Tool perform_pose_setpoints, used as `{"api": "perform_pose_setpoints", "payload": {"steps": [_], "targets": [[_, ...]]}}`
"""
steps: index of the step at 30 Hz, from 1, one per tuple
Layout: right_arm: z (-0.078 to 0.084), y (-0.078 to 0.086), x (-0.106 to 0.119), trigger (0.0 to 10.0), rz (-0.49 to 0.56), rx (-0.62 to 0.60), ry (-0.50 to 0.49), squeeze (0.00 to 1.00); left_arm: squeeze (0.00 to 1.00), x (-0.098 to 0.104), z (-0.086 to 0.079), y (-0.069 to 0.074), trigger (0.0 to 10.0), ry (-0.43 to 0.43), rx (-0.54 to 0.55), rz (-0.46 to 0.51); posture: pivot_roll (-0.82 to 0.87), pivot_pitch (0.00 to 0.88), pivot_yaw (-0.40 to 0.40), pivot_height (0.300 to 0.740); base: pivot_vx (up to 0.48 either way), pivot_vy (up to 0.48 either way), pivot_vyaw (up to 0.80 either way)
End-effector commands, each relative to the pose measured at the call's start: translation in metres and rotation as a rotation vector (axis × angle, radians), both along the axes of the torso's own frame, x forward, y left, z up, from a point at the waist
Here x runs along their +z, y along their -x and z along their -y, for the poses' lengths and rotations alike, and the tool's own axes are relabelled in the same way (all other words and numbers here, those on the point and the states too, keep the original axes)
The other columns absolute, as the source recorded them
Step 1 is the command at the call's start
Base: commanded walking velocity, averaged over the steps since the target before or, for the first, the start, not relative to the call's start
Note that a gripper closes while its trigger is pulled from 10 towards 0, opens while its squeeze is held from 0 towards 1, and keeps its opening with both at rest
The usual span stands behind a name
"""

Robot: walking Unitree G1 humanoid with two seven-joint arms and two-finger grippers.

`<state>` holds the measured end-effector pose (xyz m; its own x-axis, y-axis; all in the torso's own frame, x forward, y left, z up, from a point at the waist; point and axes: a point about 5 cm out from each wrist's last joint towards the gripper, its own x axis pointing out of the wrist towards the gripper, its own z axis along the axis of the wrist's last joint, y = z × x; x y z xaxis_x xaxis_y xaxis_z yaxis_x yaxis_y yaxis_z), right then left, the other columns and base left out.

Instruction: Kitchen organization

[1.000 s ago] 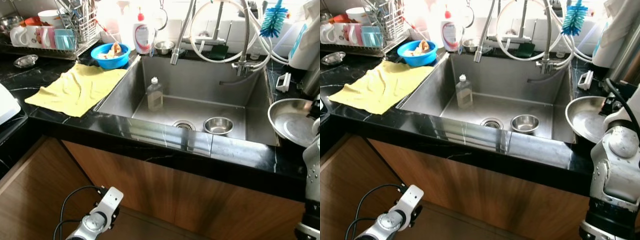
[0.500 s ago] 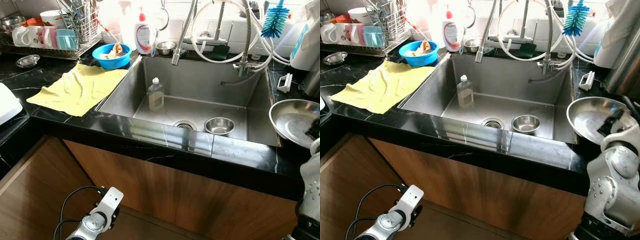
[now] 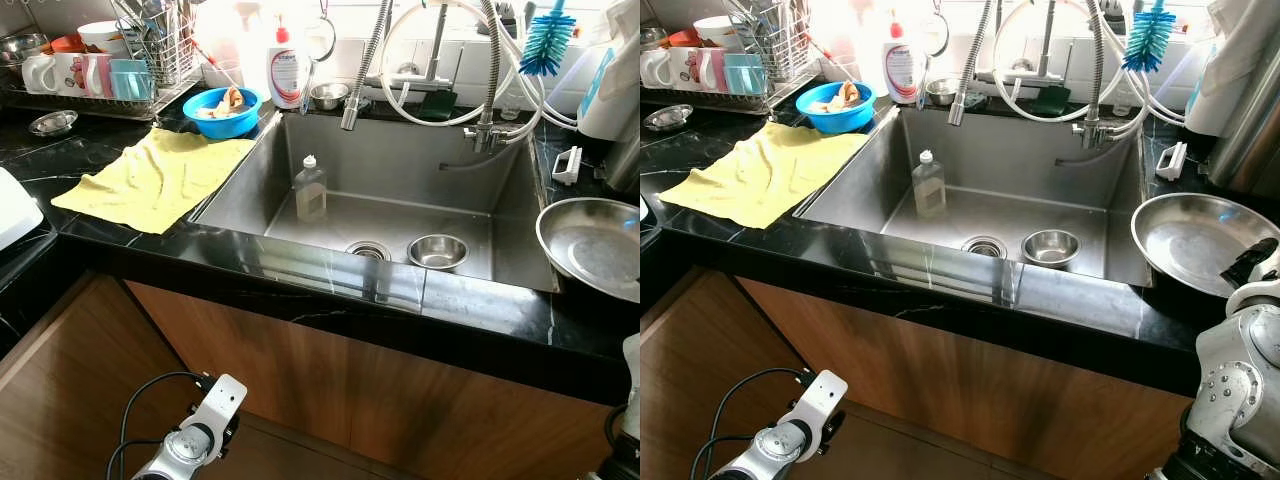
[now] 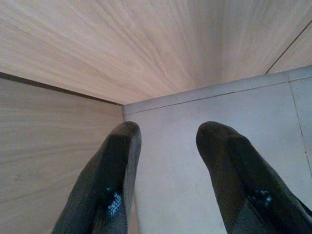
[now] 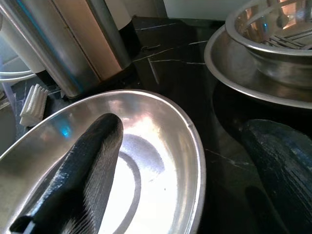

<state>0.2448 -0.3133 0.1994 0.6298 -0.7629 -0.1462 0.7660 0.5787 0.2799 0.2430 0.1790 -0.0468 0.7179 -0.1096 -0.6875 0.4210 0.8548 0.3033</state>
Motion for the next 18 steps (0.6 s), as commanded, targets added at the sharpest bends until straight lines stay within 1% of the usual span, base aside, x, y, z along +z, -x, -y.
{"api": "perform_pose_setpoints", "payload": {"steps": [1,6,7,9,10,18], "targets": [[0.001,0.001,0.001,10.0,0.010,0.003,-0.016,0.00,0.00,-0.002,-0.005,0.003,10.0,-0.012,0.000,-0.015,-0.10,0.000,0.054,0.740,0.000,0.000,0.00],[0.000,-0.001,-0.003,10.0,0.002,0.007,-0.036,0.00,0.00,-0.002,-0.005,0.003,10.0,-0.012,0.003,-0.014,-0.09,0.000,0.054,0.740,0.000,0.000,0.00],[-0.002,-0.004,-0.007,10.0,0.006,0.023,-0.070,0.00,0.00,-0.002,-0.006,0.003,10.0,-0.013,0.005,-0.014,-0.09,0.000,0.055,0.740,0.000,0.000,0.00],[-0.002,-0.005,-0.008,10.0,0.006,0.027,-0.076,0.00,0.00,-0.002,-0.006,0.003,10.0,-0.014,0.006,-0.013,-0.09,0.000,0.055,0.740,0.000,0.000,0.00],[-0.004,-0.007,-0.011,10.0,0.010,0.036,-0.105,0.00,0.00,-0.001,-0.006,0.003,10.0,-0.014,0.006,-0.013,-0.09,0.000,0.055,0.740,0.000,0.000,0.00],[-0.006,-0.010,-0.014,10.0,0.008,0.045,-0.113,0.00,0.00,-0.001,-0.007,0.003,10.0,-0.015,0.009,-0.012,-0.09,0.000,0.053,0.740,0.000,0.000,0.00]]}}
